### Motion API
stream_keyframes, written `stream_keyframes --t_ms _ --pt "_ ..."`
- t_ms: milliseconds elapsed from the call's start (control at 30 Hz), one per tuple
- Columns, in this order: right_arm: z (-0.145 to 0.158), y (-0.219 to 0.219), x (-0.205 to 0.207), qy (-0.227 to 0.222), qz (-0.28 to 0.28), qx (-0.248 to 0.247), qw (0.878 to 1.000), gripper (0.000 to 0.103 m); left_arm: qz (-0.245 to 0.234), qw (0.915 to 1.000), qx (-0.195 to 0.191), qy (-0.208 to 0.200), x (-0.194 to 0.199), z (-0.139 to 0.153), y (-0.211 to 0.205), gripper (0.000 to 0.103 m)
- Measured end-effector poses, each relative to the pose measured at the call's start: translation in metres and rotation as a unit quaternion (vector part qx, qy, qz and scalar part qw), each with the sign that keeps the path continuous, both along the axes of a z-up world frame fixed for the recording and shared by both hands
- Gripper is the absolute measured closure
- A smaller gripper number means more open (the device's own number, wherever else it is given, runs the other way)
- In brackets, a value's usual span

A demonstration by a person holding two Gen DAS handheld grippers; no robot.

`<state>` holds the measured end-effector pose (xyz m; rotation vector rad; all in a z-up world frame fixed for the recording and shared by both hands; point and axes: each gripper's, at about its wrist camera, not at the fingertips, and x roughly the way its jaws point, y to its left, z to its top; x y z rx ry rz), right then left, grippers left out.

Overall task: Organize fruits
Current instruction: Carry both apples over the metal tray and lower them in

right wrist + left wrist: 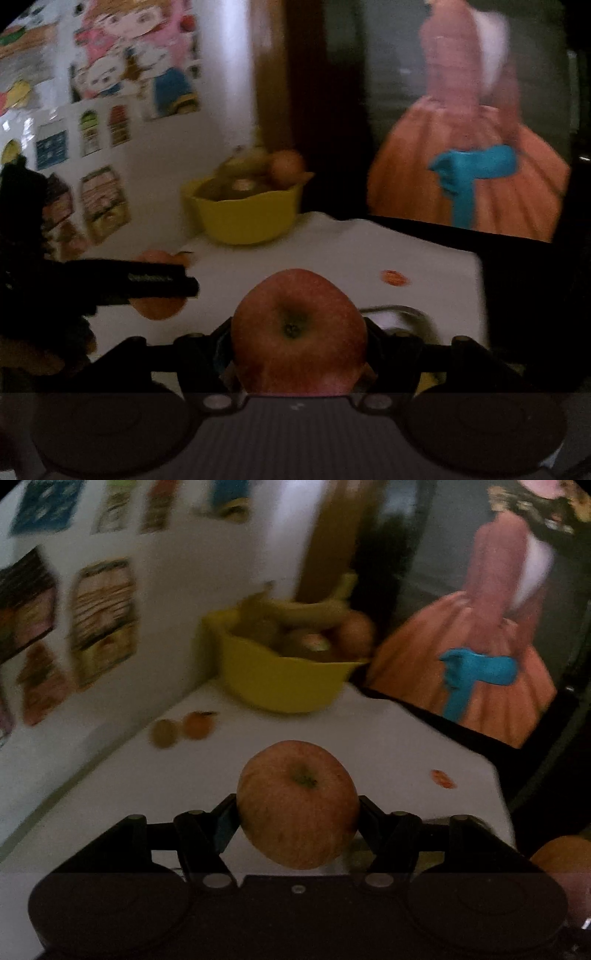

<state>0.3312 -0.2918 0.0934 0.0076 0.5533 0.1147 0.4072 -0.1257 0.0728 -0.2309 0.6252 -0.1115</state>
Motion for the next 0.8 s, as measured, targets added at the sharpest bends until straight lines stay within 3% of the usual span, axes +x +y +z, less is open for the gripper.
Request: stream_keyframes --t_ms 333,567,800 --pt "0.002 -0.044 -0.050 0.006 -0.103 -0.004 0.995 0.030 -0.108 0.9942 -0.002 -0.004 -0.035 0.011 -0.062 0.035" --pt "-0.008 -0.058 -0.081 0.035 -0.131 0.001 0.991 0.030 -0.163 0.9864 0.015 0.014 -0.054 0.000 -0.087 0.035" --pt "-0.027 -0.058 -0.098 0.061 -0.142 0.005 0.988 0.030 -0.186 0.9813 0.037 0.031 -0.060 -0.012 -0.099 0.035"
